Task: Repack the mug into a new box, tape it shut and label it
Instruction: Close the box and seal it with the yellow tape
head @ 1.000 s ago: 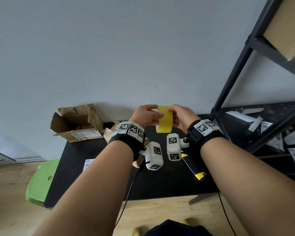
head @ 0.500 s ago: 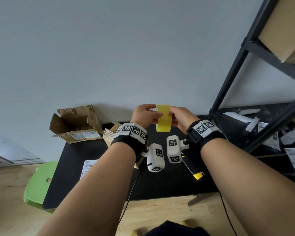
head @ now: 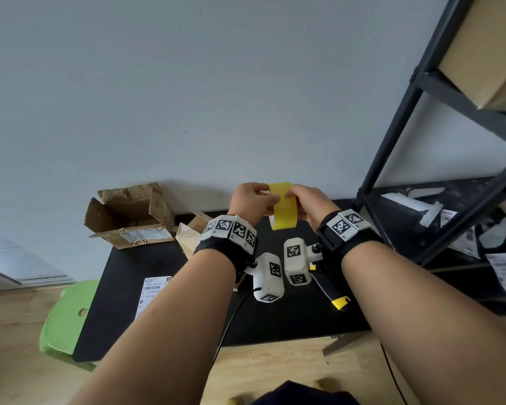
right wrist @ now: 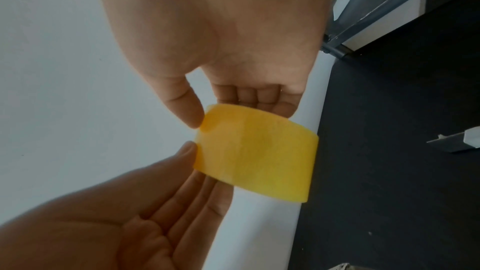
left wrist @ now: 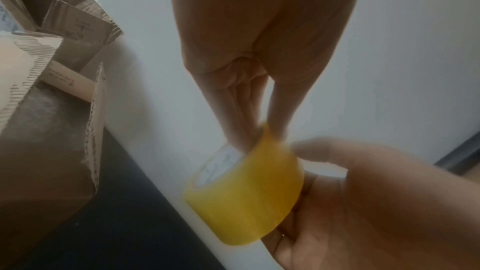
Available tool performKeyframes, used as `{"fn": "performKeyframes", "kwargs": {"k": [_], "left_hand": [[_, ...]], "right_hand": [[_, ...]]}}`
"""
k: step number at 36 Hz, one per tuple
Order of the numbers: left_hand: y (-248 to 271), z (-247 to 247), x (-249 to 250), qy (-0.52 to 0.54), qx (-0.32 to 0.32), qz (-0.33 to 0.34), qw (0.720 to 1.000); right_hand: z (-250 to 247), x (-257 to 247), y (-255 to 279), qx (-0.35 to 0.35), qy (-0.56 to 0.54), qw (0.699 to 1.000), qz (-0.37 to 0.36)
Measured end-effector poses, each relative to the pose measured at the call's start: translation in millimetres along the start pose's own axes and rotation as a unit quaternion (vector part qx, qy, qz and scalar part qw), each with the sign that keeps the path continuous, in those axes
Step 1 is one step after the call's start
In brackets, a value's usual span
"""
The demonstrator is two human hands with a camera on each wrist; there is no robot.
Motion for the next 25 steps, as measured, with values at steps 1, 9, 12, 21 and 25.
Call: {"fn": "performKeyframes", "kwargs": {"k": [1, 9, 12, 21, 25], "left_hand": [[0.5, 0.5, 0.2, 0.0, 0.001, 0.002, 1.0], [-0.9, -0.9, 2.3, 0.012, 0.018, 0.003, 1.0], [-3.2, -4.2, 1.6, 0.017, 0.028, -0.001, 0.999], [-2.4, -5.9, 2.3, 0.004, 0.01, 0.0, 1.0], [-0.5, -4.3, 2.6, -0.008, -0.021, -0.005, 1.0]], "right_hand": [[0.3, -1.1, 1.5, 0.003, -0.001, 1.0, -0.001], [1.3, -6.8, 2.6, -0.018, 0.052, 0.998, -0.004], [1.8, -3.1, 0.2, -0.034, 0.074, 0.997, -0.016], [2.4, 0.8, -1.0, -0.016, 0.027, 0.999, -0.012], [2.6, -0.4, -1.2, -0.001, -0.003, 1.0, -0.011]]}}
Point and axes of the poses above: each hand's wrist, its own y-axis away from the middle knuckle, its own z-axis out of the palm, x = y × z, the point moved 6 cm from there along -y, towards the middle knuckle, and after that the axes turned 7 degrees about -z, right-handed, at the moved point
